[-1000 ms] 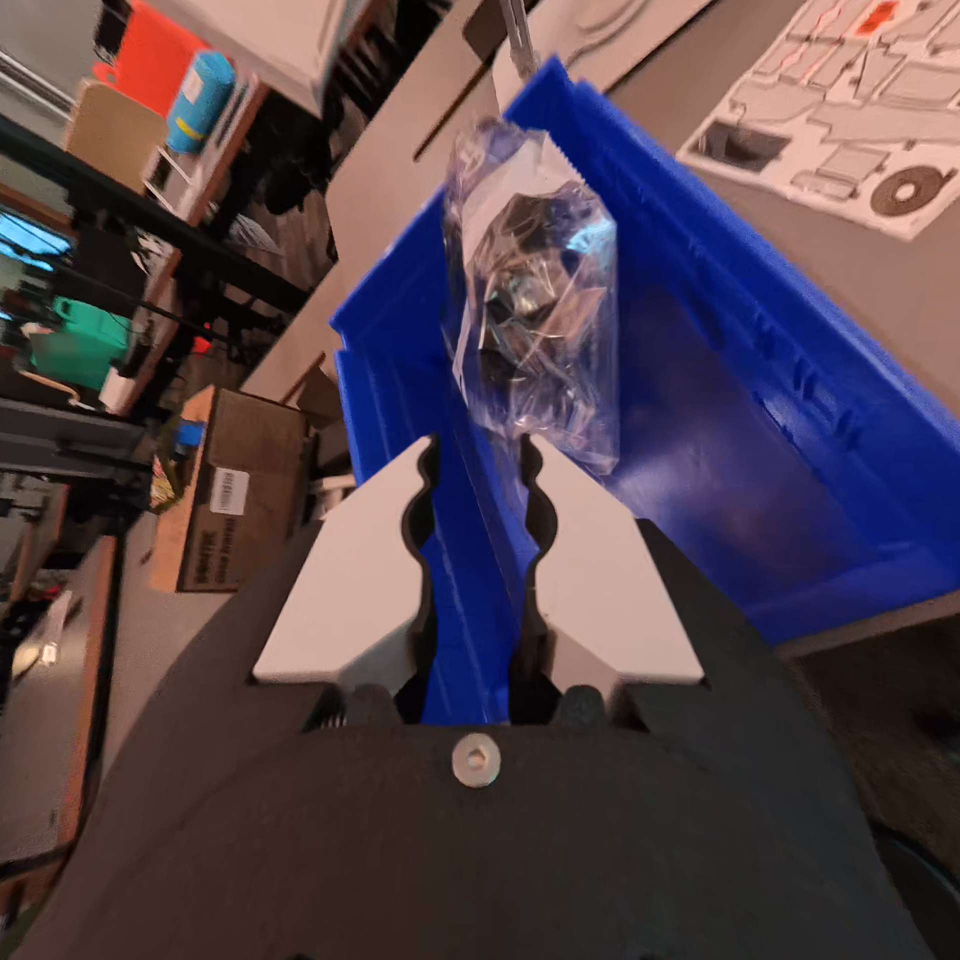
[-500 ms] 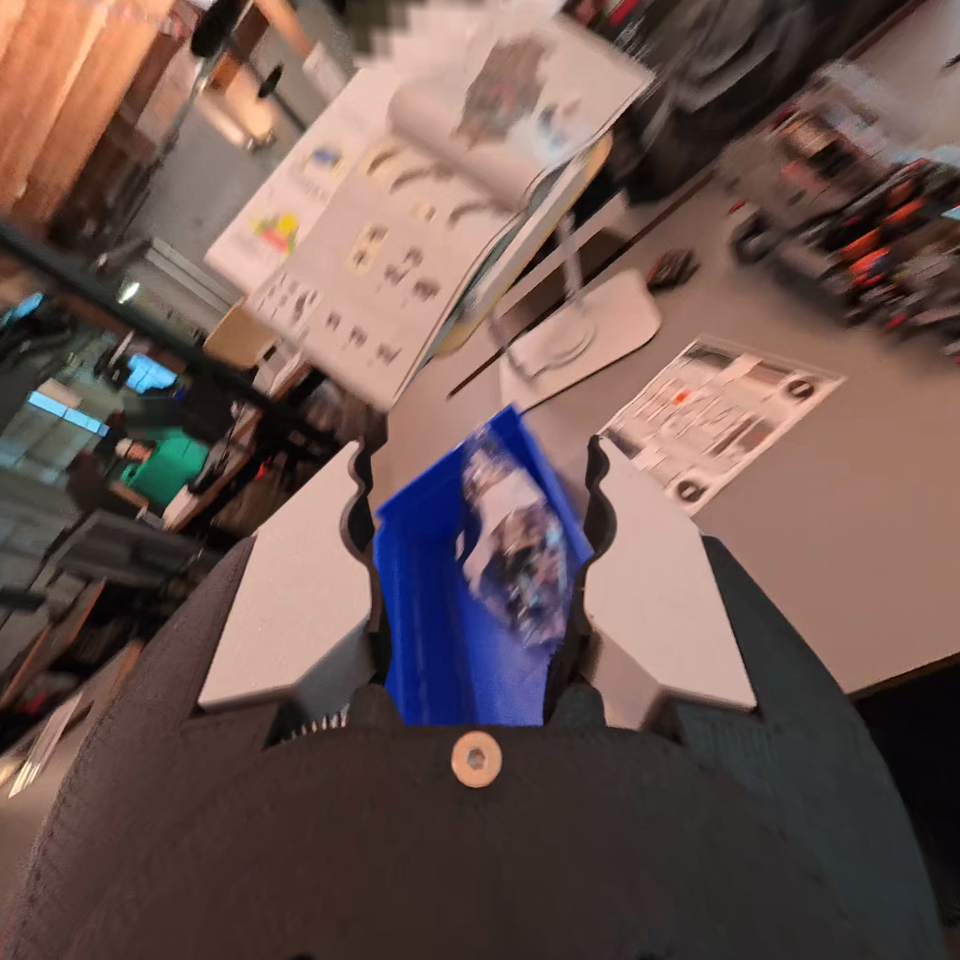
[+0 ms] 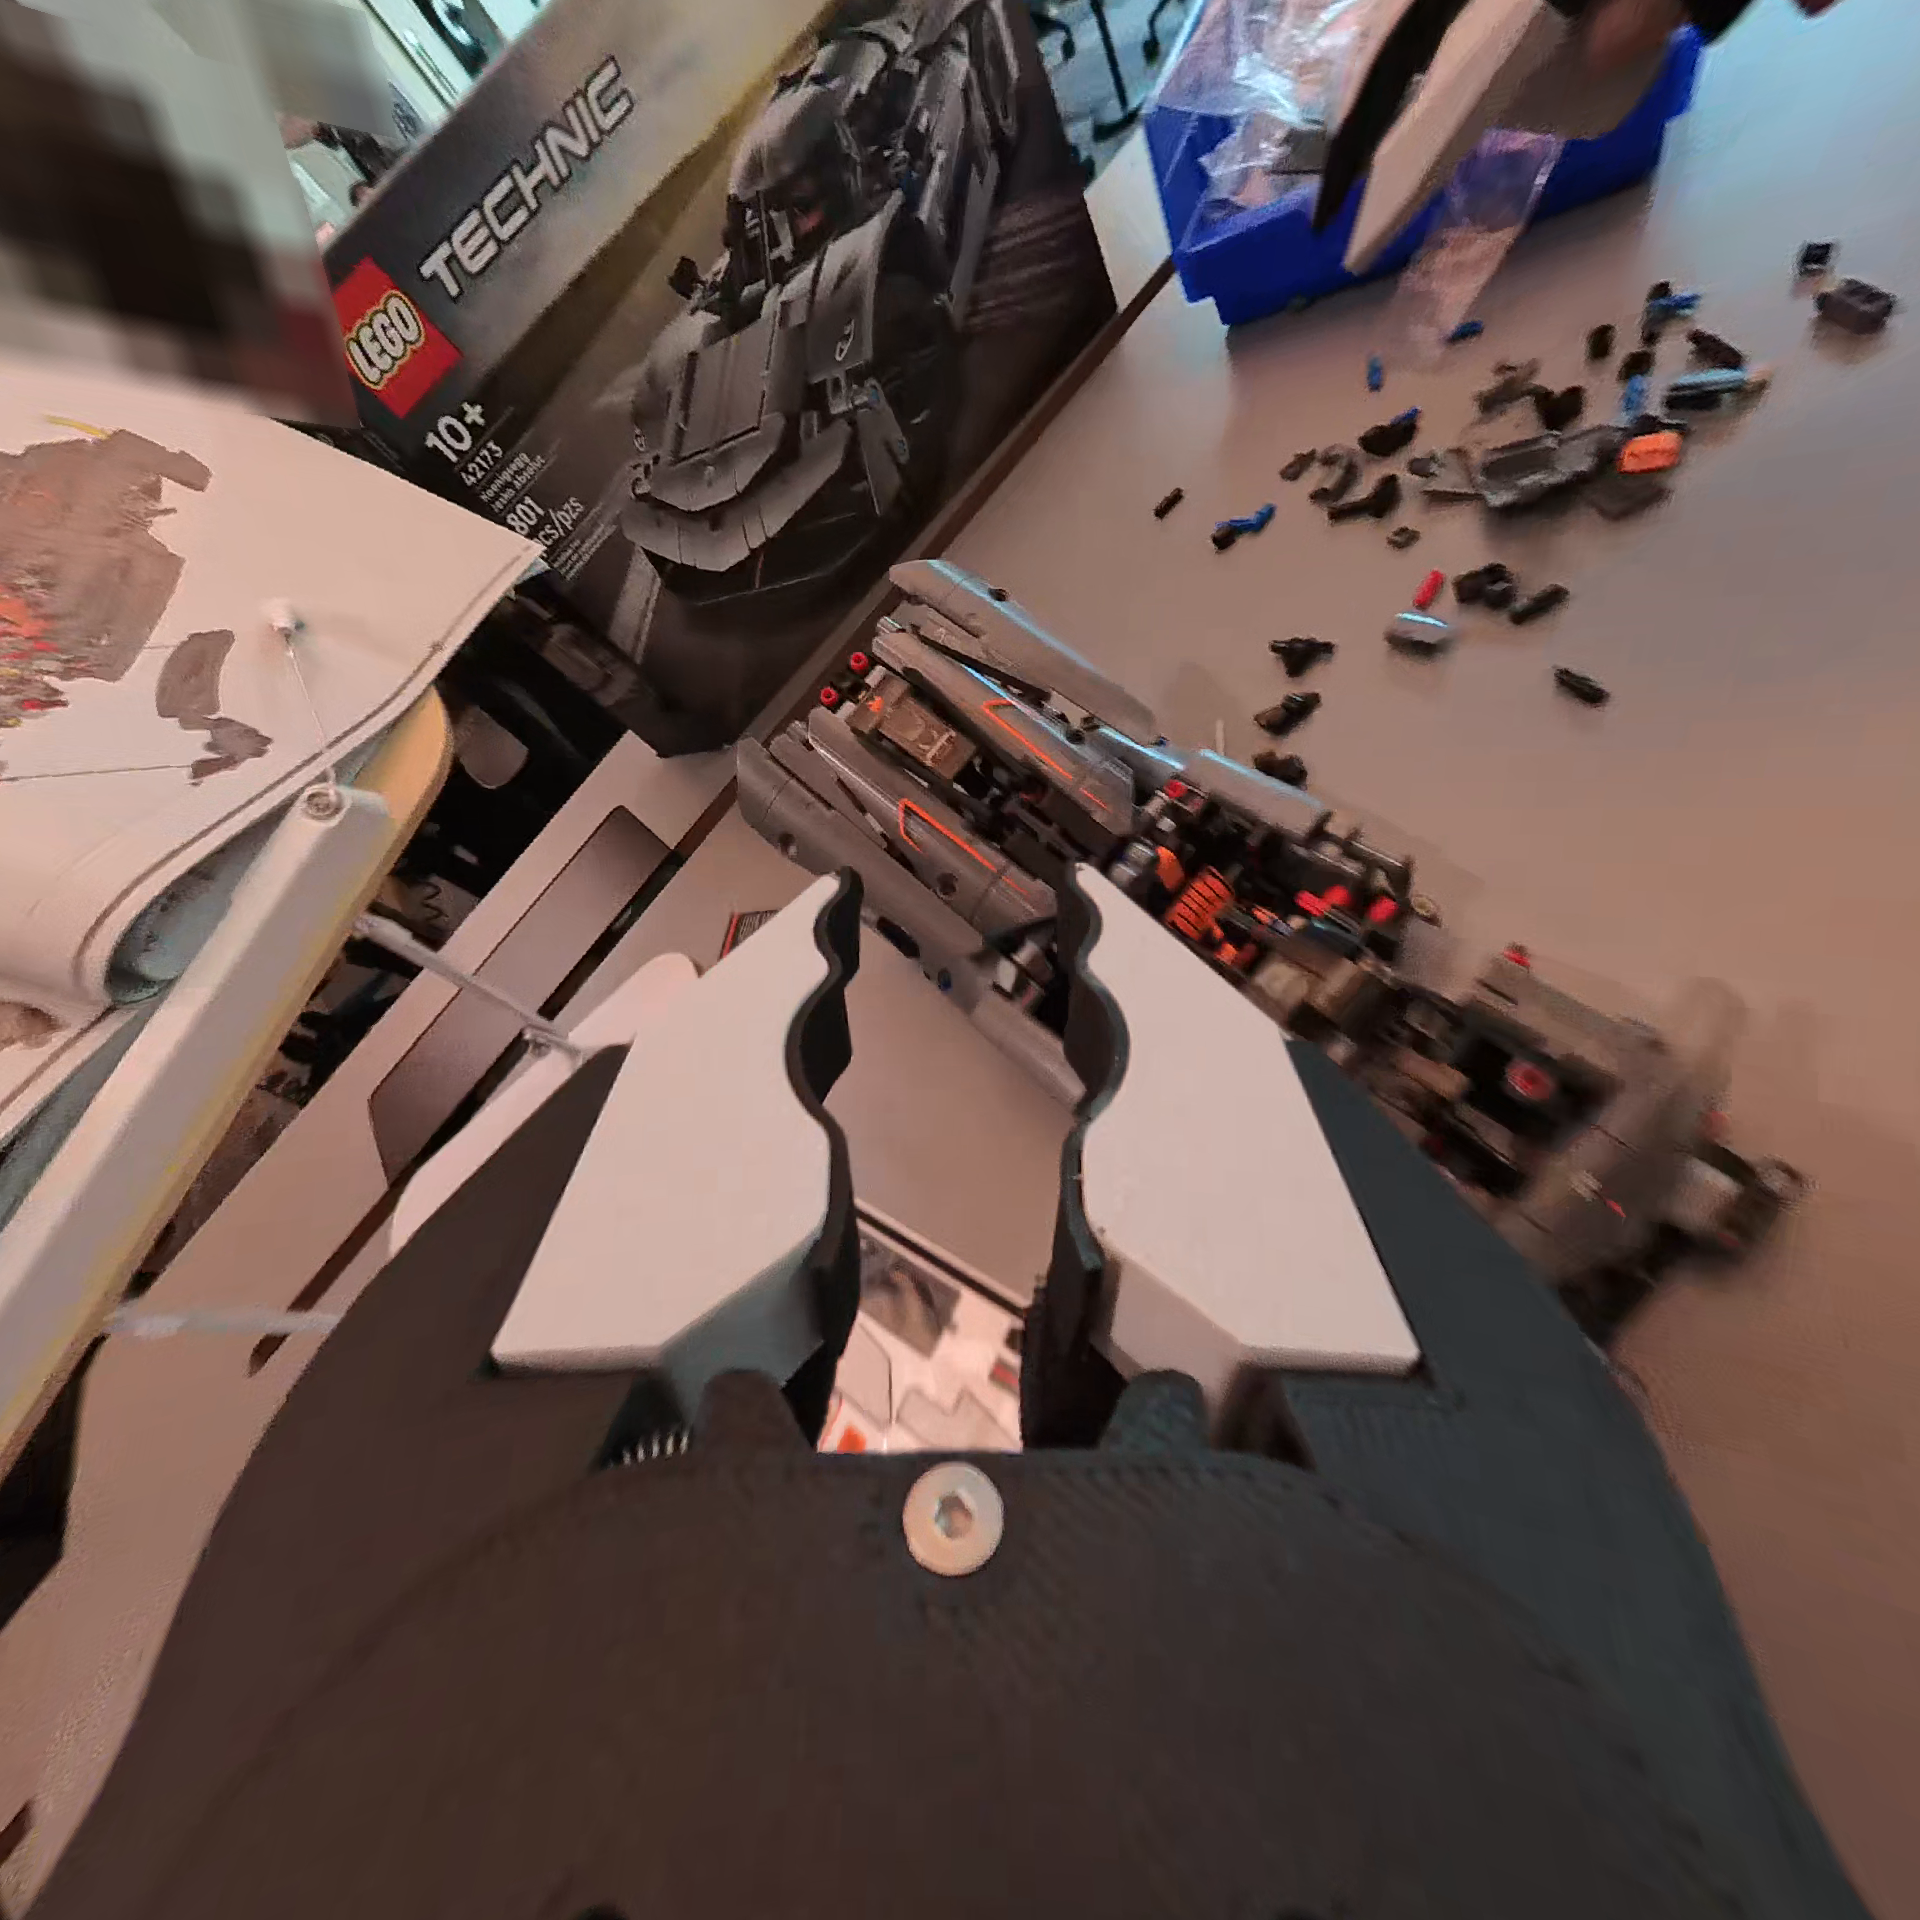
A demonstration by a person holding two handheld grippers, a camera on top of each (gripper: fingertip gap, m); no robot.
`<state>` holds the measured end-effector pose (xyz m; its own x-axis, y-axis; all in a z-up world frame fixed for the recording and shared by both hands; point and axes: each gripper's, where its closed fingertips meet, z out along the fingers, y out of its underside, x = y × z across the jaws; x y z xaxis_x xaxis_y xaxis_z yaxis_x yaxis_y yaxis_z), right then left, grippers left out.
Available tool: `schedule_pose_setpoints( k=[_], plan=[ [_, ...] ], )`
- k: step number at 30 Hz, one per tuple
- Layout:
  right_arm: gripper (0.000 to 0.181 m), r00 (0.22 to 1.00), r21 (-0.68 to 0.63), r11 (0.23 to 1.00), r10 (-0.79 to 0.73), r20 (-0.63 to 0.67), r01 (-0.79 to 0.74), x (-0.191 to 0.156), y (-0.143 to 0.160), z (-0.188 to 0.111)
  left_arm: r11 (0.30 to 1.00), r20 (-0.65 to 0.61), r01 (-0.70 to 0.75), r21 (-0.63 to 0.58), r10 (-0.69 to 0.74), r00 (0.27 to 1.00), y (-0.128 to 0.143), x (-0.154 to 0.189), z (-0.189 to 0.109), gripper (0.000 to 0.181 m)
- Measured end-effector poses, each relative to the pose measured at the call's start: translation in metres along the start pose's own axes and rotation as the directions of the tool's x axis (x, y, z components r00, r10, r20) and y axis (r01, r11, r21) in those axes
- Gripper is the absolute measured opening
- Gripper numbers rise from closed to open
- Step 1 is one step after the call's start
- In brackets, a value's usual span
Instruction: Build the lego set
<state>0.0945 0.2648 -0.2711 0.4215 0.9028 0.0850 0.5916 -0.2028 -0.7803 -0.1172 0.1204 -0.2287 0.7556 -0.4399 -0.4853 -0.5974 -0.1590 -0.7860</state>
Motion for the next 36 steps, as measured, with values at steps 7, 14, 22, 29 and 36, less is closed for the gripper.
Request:
schedule_pose_setpoints(
  k=[7, 14, 22, 29, 36],
  plan=[
    [0.042, 0.997, -0.162, 0.987, 0.004, 0.077, 0.009, 0.005, 0.015, 0.031, 0.99, 0.049, 0.113, 0.085, -0.117, 0.992, 0.02, -0.032, 0.057, 0.045],
    [0.048, 0.996, -0.242, 0.968, 0.078, 0.046, -0.064, 0.027, 0.027, 0.046, 0.983, 0.08, 0.144, 0.117, -0.154, 0.985, 0.034, -0.037, 0.053, 0.043],
    [0.049, 0.989, -0.187, 0.981, 0.074, 0.127, -0.049, 0.007, 0.01, 0.043, 0.986, 0.058, 0.157, 0.052, -0.16, 0.985, 0.048, -0.029, 0.063, 0.045],
    [0.048, 0.985, -0.165, 0.985, -0.01, 0.172, 0.039, -0.03, 0.014, 0.048, 0.982, 0.066, 0.185, 0.047, -0.188, 0.98, 0.054, -0.032, 0.066, 0.046],
    [0.047, 0.98, -0.143, 0.986, -0.057, 0.192, 0.085, -0.044, 0.008, 0.051, 0.975, 0.069, 0.215, 0.058, -0.219, 0.973, 0.054, -0.036, 0.065, 0.046]
  ],
)
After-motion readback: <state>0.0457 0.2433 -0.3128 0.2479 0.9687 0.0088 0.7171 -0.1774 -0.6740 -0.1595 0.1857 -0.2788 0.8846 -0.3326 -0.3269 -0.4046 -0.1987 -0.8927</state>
